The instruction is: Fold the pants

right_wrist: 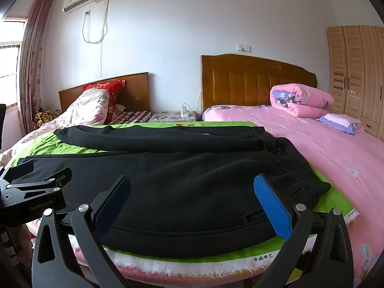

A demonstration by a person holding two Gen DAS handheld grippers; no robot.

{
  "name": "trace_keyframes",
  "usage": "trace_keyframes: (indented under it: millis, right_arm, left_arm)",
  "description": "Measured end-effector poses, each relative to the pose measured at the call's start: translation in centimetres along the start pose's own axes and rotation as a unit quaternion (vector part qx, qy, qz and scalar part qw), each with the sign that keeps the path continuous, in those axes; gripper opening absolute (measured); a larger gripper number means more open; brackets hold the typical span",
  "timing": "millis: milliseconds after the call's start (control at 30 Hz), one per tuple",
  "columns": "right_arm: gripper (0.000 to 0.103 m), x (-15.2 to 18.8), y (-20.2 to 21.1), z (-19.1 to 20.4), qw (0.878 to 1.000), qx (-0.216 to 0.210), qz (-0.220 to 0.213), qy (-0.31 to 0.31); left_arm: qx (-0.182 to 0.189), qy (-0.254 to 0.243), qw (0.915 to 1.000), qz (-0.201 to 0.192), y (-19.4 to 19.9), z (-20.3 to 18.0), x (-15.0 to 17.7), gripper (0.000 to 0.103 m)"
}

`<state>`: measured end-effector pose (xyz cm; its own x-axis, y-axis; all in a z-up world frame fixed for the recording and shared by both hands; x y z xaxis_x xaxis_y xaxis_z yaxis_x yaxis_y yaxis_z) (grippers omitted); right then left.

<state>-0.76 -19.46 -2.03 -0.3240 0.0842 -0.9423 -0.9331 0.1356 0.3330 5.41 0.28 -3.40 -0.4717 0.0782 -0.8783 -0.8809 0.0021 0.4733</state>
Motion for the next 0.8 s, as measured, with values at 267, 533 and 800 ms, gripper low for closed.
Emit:
trace_keyframes:
  millis: [267,533,800]
  right_arm:
    - [0.099,0.33,-0.29,0.15,1.000,-0.001,0.005,-0.002]
    - [0.099,0.64,-0.37,0.15,1.000,-0.001,0.008,-0.003]
    - [0.099,0.85,-0.45,0.21,1.000,0.001,0.012,-0.002]
  left_arm:
    - [0.000,0.000,1.0000,0.000,-0.02,-0.01,-0.04,0.102]
    - [0.000,0.000,1.0000,-0.001,-0.02,0.01,-0.03,0.102]
    - [-0.001,0.000,1.0000,-0.003,0.08,0.06,-0.05,0.102]
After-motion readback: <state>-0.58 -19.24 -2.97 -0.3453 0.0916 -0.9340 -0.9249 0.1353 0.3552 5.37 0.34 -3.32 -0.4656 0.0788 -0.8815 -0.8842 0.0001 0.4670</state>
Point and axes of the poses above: each gripper's, at about its wrist camera, not at the fingertips, and y roughly against the way its jaws point, z to its left, x to its underside, the point moved 6 cm from there along -y, roughly the way its jaws point, and after that the axes turned 2 degrees about -z, right-handed, at the moved point
